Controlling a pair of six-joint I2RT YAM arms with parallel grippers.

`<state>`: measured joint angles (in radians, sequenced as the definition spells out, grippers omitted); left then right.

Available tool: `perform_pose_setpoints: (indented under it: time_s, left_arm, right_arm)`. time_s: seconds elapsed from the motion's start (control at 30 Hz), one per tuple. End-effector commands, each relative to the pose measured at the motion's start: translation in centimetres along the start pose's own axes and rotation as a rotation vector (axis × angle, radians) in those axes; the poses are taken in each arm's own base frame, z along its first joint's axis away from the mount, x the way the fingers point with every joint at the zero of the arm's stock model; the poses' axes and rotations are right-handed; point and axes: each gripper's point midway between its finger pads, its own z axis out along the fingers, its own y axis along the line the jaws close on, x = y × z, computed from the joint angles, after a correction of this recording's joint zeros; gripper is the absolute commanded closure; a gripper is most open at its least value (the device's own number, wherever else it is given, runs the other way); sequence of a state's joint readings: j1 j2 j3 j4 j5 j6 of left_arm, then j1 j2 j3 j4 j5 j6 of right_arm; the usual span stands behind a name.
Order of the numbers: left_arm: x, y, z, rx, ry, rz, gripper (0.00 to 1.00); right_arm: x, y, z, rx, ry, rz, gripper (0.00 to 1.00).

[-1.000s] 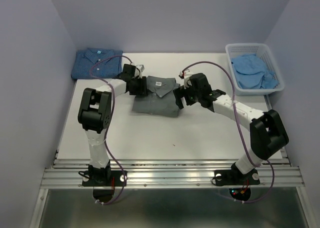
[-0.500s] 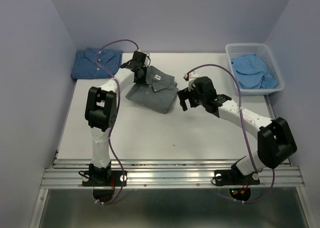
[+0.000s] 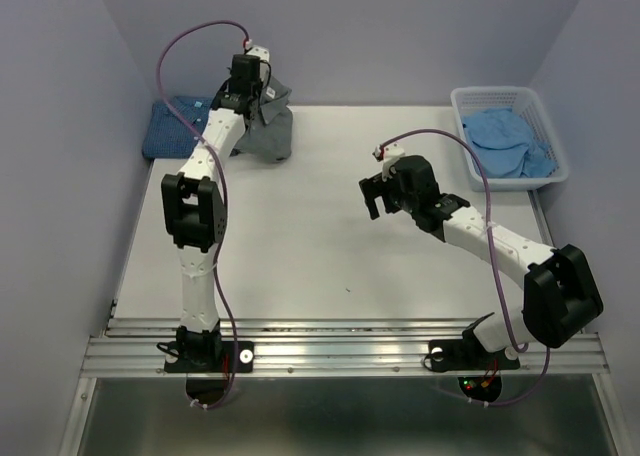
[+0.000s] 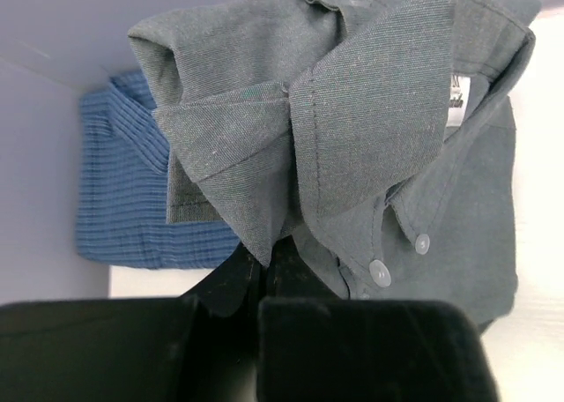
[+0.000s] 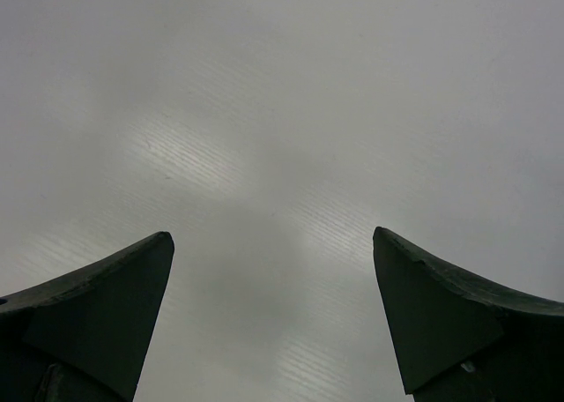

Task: Fold and stack the long sleeve shirts
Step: Neatly place the folded shirt to the corner

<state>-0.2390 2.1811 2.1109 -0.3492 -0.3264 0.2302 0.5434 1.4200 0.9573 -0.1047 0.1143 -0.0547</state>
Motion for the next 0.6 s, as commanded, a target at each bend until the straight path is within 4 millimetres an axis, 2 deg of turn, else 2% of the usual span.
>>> perform_pose_setpoints:
  time_s: [0.0,0.17,0.23,0.27,0.33,0.4,0.43,0.47,0.57]
  left_arm:
    - [-6.1,5.1,-1.5,-0.045,-0.168,0.025,1.0]
    - [-8.3,9.6,-1.2,-0.047,-0.25,-0.043,1.0]
    - [-8.5,10.2,-1.1,-0.013,-0.256,-0.062,1.0]
    - [-8.8,11.4,-1.2,-0.01,-0.268,-0.069,1.0]
    - [-8.9,11.7,-1.3,0.021,-0.282,-0.08,1.0]
    - [-8.8,12.5,-1.3,0.028,-0.287,-0.087,1.0]
    - [-8.9,11.3,-1.4,0.096,-0.287,-0.072,1.0]
    - [-8.4,12.7,-1.2,0.094,-0.281,-0.081,1.0]
    - [-6.8,14.2,-0.2,0.071,-0.242,-0.078,1.0]
  right_arm:
    - [-1.9,-0.7,-0.4,0.035,-0.076,-0.011,0.0]
    - [-1.6,-0.5,-0.1,0.03,-0.064,-0.013,0.0]
    - [-1.5,-0.5,0.1,0.027,-0.06,-0.014,0.0]
    - [-1.3,-0.4,0.3,0.026,-0.052,-0.012,0.0]
    - [-1.1,-0.5,0.5,0.031,-0.045,-0.013,0.0]
    - [-1.1,-0.5,0.7,0.037,-0.041,-0.008,0.0]
    - [-1.1,-0.4,0.7,0.028,-0.043,-0.007,0.0]
    - [-1.1,-0.4,0.7,0.026,-0.043,-0.007,0.0]
    - [-1.0,-0.3,0.7,0.024,-0.04,-0.01,0.0]
